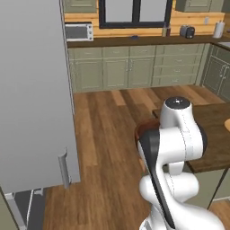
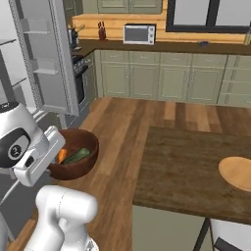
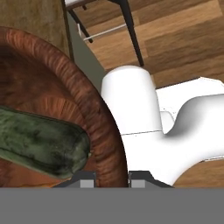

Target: Pick the chicken drumstick and cucumber from their plates and place them in the bowl. Then put the bowl in the fridge.

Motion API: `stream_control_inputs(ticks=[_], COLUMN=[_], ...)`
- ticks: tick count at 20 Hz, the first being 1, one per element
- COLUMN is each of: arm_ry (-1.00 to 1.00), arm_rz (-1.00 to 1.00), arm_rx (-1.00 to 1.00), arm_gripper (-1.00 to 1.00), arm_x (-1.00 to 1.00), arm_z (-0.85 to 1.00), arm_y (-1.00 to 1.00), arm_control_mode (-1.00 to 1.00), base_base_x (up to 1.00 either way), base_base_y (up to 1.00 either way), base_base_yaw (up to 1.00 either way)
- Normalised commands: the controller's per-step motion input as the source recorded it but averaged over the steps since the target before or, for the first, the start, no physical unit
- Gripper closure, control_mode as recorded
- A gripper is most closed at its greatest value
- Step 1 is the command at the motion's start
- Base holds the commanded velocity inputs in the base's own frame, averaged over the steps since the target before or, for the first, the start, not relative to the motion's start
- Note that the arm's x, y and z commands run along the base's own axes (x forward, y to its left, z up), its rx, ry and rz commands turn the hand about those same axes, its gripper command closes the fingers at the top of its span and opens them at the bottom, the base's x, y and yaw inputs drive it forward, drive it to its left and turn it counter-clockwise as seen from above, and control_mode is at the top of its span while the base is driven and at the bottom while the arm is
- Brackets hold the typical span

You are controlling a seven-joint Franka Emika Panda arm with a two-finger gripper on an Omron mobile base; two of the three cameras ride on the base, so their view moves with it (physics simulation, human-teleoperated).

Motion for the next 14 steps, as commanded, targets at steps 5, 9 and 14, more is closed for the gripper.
stream_control_inputs(ticks=[5, 9, 14], arm_ry=[0.0, 0.0, 0.0], arm_rz=[0.0, 0.0, 0.0], arm_rx=[0.0, 0.0, 0.0], arm_gripper=[1.0, 1.0, 1.0], arm_x=[0.0, 0.0, 0.0], arm_z=[0.0, 0.0, 0.0], arm_y=[0.0, 0.0, 0.0], arm_control_mode=[1.0, 1.0, 1.0], base_base_x=[0.52, 0.77, 0.68], base_base_y=[0.45, 0.63, 0.85], base_base_yaw=[0.29, 0.22, 0.0])
